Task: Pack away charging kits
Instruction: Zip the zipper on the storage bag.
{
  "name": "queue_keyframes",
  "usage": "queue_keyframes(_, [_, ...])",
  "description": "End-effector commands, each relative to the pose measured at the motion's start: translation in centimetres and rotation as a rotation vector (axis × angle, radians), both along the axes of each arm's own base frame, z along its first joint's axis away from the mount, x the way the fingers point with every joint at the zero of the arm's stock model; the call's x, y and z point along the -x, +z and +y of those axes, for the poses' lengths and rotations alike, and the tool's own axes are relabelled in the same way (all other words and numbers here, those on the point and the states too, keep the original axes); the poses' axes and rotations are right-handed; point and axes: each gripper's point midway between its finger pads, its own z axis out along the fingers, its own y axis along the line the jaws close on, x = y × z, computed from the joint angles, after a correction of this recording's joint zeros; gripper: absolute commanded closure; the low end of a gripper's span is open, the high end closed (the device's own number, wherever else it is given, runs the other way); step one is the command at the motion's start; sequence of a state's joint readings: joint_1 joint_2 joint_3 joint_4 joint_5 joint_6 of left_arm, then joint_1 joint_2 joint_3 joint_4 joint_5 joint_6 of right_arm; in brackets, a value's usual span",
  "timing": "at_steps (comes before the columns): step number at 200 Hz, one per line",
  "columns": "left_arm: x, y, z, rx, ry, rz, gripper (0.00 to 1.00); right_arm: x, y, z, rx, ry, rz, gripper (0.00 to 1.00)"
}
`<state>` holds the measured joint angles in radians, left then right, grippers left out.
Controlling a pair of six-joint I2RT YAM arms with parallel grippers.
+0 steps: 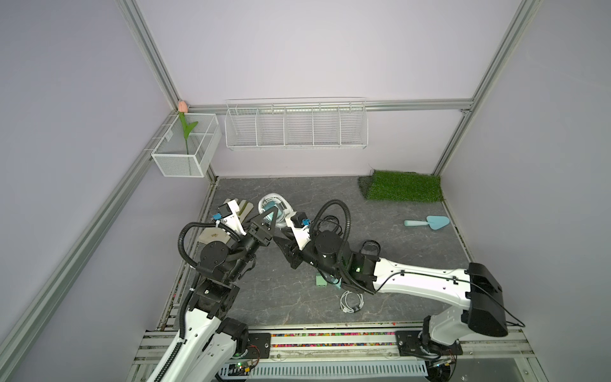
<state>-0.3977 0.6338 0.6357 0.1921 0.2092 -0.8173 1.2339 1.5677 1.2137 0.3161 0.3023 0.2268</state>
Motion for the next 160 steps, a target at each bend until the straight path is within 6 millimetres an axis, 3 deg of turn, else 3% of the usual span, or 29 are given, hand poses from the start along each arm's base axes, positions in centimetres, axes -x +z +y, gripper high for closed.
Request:
queue_keyframes(1, [0.4, 1.6, 0.0, 0.029, -0.01, -0.05, 1.0, -0.4, 1.9, 0.1, -0.037, -0.018, -0.032, 0.65])
queue_keyframes(30, [0.1, 1.2, -0.1, 0.027, -0.011, -0.042, 1.0, -0.5, 2.0, 0.3, -0.032, -0.016, -0.027, 0.72])
queue_keyframes(76, [-0.2, 0.7, 0.0, 0.019, 0.004, -0.03, 1.0, -1.0, 1.9, -0.1, -0.029, -0.051, -0.023, 0.71])
queue_keyframes(127, [0.5, 1.4, 0.0, 0.037, -0.017, -0.047, 1.0, -1.7, 1.3, 0.0, -0.016, -0.092, -0.017, 0.69])
queue_keyframes(160, [0.6, 1.3, -0.2, 0.043, -0.031, -0.045, 1.0, -1.8, 1.8, 0.1, -0.032, -0.096, -0.024, 0.74])
